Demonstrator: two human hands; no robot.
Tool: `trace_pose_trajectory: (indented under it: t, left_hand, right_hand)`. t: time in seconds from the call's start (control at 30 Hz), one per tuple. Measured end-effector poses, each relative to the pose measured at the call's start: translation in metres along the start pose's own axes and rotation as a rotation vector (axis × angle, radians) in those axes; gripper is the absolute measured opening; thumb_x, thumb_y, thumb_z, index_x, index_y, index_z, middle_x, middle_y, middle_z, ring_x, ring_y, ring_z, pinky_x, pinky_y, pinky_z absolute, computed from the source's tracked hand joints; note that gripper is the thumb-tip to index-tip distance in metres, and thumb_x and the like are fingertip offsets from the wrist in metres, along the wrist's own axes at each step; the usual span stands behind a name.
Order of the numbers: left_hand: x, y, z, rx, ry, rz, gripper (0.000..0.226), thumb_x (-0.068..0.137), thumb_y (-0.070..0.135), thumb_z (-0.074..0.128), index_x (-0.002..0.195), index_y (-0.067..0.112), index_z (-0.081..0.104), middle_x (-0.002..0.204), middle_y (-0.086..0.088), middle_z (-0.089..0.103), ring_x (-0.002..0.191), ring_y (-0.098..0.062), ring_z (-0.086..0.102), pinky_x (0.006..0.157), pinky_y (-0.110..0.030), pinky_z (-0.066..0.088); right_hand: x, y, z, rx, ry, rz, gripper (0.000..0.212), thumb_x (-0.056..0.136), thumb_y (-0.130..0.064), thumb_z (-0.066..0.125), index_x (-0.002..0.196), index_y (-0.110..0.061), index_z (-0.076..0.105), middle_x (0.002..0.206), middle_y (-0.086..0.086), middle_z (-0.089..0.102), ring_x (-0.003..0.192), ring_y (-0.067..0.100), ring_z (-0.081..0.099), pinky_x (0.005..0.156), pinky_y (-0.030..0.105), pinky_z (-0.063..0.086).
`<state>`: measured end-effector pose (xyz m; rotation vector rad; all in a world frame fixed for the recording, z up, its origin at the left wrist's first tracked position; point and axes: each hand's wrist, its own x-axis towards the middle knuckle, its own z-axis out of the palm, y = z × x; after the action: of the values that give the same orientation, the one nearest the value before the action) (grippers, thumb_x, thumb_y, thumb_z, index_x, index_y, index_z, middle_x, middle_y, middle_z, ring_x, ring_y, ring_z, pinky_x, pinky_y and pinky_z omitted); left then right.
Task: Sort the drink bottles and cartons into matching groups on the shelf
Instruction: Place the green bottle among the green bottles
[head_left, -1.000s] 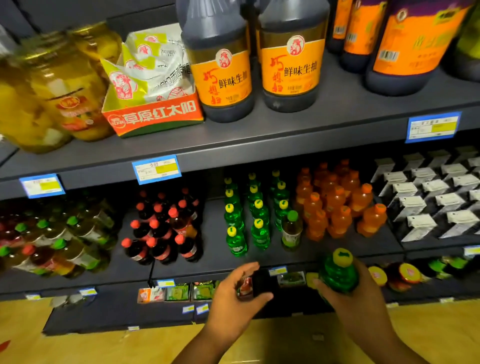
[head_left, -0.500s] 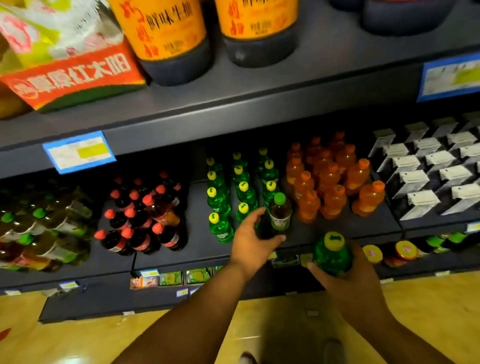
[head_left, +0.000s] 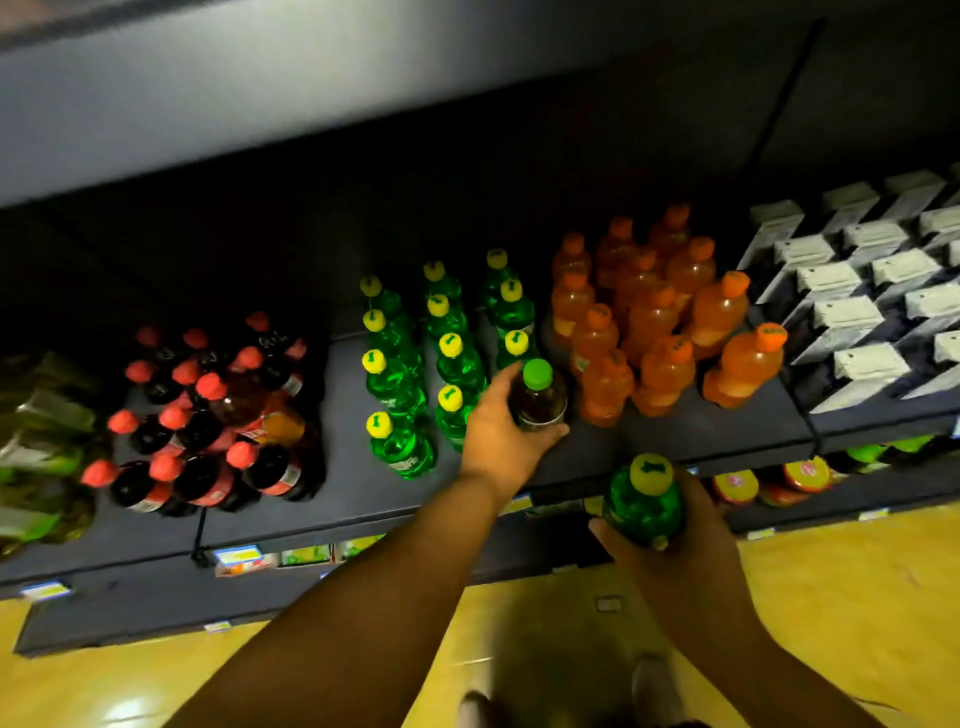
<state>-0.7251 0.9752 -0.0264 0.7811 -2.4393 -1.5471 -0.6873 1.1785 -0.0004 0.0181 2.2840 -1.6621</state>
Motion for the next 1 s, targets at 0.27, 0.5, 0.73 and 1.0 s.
trace_pose_trajectory:
  t: [0.27,0.5,0.73,1.0]
  left_hand:
    - [-0.002,0.008,0.000,0.054,-0.027,0.012,0.071,0.065,0.012,0.091,0.128,0.017,0.058,0.115,-0.001,0.072,0.106,-0.011,0.067,0.094,-0.016,0.050]
    - [-0.060,0.037,-0.040,-0.033,0.090,0.037,0.065,0.061,0.020,0.093,0.118,0.035,0.064,0.102,0.014,0.075,0.096,0.001,0.070,0.091,-0.026,0.058]
    - [-0.096,0.048,-0.081,-0.037,0.137,0.061,0.063,0.064,0.011,0.092,0.121,0.024,0.067,0.097,0.019,0.074,0.089,0.013,0.067,0.080,-0.008,0.053]
    - [-0.117,0.037,-0.107,-0.026,0.172,0.044,0.059,0.063,0.013,0.093,0.113,0.032,0.069,0.094,0.020,0.076,0.089,0.002,0.071,0.080,-0.015,0.056]
  right_hand:
    - [0.009,0.000,-0.002,-0.034,0.027,-0.035,0.069,0.066,-0.020,0.091,0.123,-0.036,0.055,0.110,-0.019,0.063,0.103,0.009,0.059,0.089,0.031,0.048]
    - [0.002,-0.033,-0.010,-0.001,0.004,-0.109,0.066,0.070,-0.018,0.089,0.119,-0.038,0.050,0.104,-0.028,0.058,0.091,-0.011,0.056,0.081,0.017,0.043]
    - [0.002,-0.041,0.006,0.039,0.007,-0.133,0.060,0.067,-0.022,0.091,0.107,-0.048,0.054,0.104,-0.027,0.064,0.096,-0.013,0.059,0.078,0.012,0.046]
    - [0.016,-0.027,0.042,-0.042,0.014,-0.123,0.056,0.063,-0.033,0.091,0.110,-0.031,0.062,0.101,-0.013,0.067,0.098,0.009,0.064,0.083,0.027,0.047]
